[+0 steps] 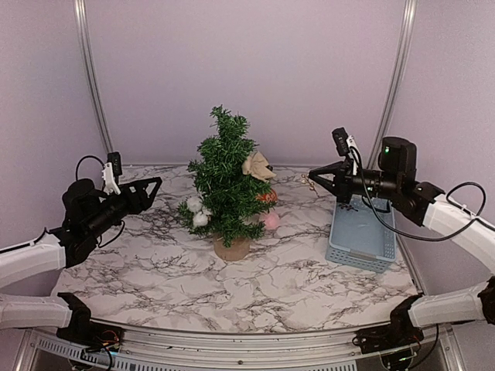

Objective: Decorate the small christmas tree

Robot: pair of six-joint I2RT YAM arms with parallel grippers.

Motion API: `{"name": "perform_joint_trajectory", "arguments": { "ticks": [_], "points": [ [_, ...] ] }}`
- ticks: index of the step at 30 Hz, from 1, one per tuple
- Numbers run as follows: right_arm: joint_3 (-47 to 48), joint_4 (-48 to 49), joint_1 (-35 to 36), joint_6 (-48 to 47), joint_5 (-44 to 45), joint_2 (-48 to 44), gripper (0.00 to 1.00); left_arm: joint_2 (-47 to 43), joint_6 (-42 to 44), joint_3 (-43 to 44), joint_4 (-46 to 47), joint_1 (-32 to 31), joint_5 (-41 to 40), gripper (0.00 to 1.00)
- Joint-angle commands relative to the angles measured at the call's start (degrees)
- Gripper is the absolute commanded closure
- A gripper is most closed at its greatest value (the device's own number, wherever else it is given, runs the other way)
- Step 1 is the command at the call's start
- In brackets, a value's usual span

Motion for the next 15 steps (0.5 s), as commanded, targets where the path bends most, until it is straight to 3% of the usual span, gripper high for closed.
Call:
{"name": "perform_joint_trajectory", "arguments": {
  "ticks": [1, 5, 10, 15],
  "points": [
    [3.7, 4.8, 4.1, 2.2, -4.6, -0.3, 1.00, -8.1, 6.2, 1.8, -6.8, 0.0, 6.3, 0.29],
    [6.2, 6.1, 8.8, 2.3, -4.6, 1.6, 1.00, -11.1, 12.6, 7.3, -11.9, -4.9, 14.2, 0.32],
    [8.7, 7.5, 15.6, 2.6, -2.4, 4.3, 1.00, -6.4, 24.6, 17.5, -23.6, -19.3, 8.4, 0.35],
    [11.3, 7.1, 21.5, 1.9, 0.9, 6.8, 1.00, -2.5, 30.1, 22.6, -23.6, -29.2, 5.3, 0.38]
  ]
}}
